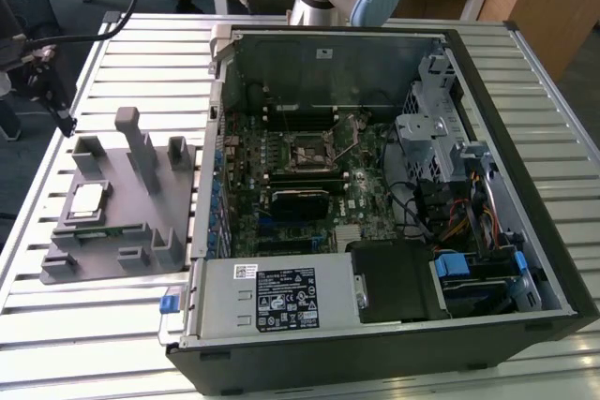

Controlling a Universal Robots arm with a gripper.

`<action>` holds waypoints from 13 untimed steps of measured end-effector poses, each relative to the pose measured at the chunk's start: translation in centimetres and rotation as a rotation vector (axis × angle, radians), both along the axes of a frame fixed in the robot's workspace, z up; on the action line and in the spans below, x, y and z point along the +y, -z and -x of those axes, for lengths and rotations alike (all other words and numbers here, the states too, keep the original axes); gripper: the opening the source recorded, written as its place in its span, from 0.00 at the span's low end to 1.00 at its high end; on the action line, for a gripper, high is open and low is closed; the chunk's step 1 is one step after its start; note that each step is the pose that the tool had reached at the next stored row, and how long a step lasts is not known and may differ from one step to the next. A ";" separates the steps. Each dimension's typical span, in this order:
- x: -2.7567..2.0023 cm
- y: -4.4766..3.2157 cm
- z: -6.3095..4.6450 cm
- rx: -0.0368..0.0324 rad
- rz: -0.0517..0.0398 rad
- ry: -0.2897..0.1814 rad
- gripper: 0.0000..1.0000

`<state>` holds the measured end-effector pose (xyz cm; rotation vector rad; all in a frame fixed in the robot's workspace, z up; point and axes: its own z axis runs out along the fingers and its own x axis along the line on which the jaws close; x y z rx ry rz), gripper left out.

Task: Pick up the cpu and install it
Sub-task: 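Pick up the cpu and move it towards the insertion slot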

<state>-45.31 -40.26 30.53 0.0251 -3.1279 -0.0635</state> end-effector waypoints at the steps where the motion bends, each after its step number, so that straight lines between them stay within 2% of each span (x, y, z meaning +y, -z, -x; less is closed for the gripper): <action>1: -0.02 0.17 0.0 0.0003 0.0001 -0.005 0.76; 5: -0.04 0.72 0.0 0.0001 0.0000 -0.026 0.76; 13: -0.04 1.10 0.0 0.0002 0.0001 -0.034 0.76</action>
